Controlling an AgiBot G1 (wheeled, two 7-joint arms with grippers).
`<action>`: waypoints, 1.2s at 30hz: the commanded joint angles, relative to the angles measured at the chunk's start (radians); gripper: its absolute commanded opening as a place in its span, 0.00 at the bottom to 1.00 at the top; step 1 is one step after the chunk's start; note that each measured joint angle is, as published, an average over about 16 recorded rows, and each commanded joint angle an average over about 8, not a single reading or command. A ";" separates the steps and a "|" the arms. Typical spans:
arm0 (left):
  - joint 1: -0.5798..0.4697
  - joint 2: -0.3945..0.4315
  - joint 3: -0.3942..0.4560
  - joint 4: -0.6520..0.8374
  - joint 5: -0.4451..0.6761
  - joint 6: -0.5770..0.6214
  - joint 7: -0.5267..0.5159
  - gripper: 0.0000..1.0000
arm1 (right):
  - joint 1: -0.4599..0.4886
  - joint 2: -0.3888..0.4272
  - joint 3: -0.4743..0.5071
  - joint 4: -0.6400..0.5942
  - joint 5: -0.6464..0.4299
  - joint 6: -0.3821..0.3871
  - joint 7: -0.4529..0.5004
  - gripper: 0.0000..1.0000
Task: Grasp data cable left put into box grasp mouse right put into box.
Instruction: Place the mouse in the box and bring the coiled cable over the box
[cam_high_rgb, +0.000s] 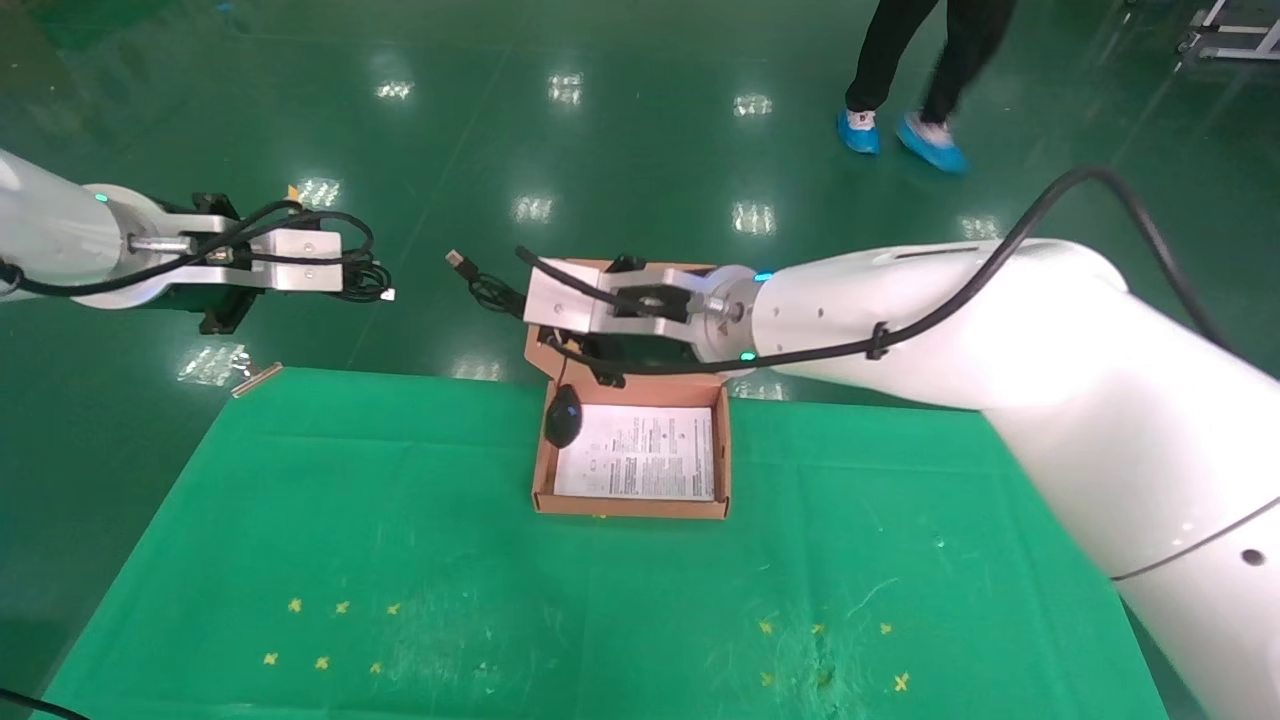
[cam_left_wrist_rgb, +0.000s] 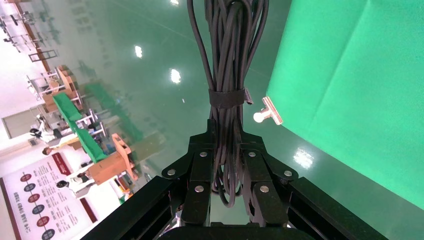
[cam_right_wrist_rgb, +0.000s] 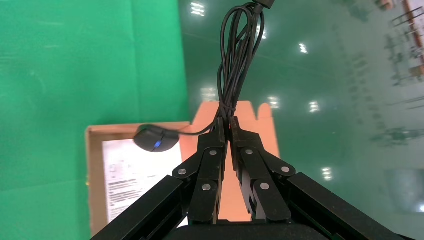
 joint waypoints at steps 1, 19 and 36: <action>0.000 0.000 0.000 0.000 0.000 0.000 0.000 0.00 | -0.003 -0.007 -0.004 -0.012 0.010 0.003 -0.003 0.00; 0.000 0.000 0.000 -0.001 0.000 0.000 0.000 0.00 | 0.004 -0.025 -0.136 -0.218 0.114 0.114 0.030 0.00; 0.015 0.007 -0.004 -0.003 -0.026 -0.015 0.005 0.00 | 0.020 0.015 -0.208 -0.189 0.183 0.122 0.042 1.00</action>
